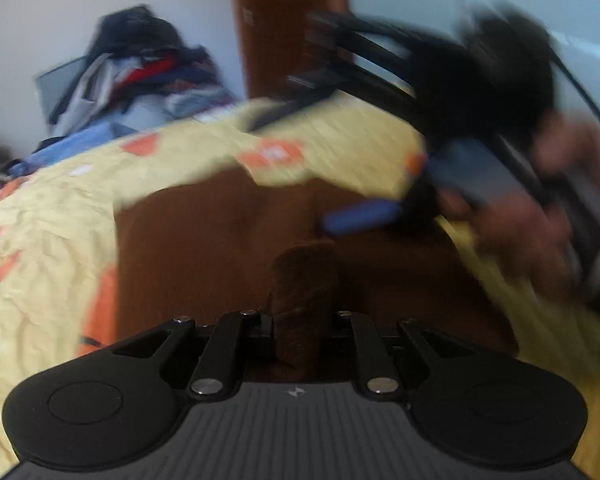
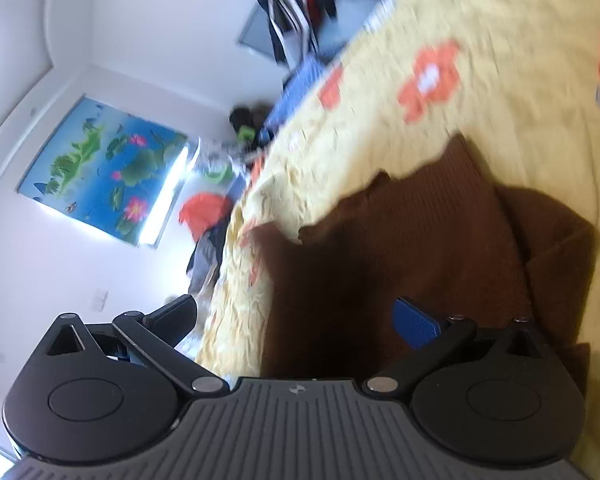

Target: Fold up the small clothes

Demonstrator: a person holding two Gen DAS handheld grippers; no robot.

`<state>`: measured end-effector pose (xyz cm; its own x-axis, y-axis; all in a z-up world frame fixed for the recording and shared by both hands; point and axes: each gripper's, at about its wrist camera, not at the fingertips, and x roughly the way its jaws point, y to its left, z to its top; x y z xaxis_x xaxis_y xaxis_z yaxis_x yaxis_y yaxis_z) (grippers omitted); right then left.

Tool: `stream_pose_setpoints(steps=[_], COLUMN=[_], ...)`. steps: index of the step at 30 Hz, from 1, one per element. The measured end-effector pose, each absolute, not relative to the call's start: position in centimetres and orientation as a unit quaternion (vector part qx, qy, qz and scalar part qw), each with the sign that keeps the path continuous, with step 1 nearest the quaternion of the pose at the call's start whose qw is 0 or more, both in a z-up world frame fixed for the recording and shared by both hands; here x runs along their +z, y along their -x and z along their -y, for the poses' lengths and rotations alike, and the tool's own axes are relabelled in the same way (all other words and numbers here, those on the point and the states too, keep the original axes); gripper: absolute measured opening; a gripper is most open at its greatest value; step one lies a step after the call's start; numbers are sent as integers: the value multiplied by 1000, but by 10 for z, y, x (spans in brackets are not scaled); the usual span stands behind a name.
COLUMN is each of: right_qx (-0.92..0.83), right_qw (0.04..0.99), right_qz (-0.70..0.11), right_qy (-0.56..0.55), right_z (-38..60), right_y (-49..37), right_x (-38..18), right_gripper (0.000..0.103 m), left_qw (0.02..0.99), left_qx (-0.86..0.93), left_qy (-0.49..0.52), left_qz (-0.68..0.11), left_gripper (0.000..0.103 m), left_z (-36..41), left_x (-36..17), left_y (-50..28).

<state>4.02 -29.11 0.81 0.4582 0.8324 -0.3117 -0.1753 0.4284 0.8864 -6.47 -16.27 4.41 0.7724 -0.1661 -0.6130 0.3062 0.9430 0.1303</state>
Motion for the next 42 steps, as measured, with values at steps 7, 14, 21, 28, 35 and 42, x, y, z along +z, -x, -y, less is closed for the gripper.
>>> stream_pose_setpoints(steps=[7, 14, 21, 28, 35, 42], right_qx=[331, 334, 322, 330, 257, 231], right_qw=[751, 755, 777, 832, 825, 838], right_qz=[-425, -466, -480, -379, -409, -347], right_qy=[-382, -319, -249, -236, -292, -352], right_z=[282, 254, 238, 290, 339, 366], right_y=[-53, -73, -83, -45, -35, -17], right_x=[7, 14, 13, 60, -1, 24], right_gripper=[103, 103, 23, 23, 31, 98], left_qw=[942, 943, 941, 934, 912, 924], left_qx=[-122, -121, -133, -221, -274, -258], left_qy=[-144, -166, -196, -204, -189, -124], left_qz=[-278, -261, -242, -192, -240, -253], left_gripper=[14, 14, 14, 14, 27, 91], left_z=[163, 166, 173, 195, 196, 91], left_x=[48, 40, 43, 47, 25, 49], left_y=[71, 81, 85, 98, 92, 95])
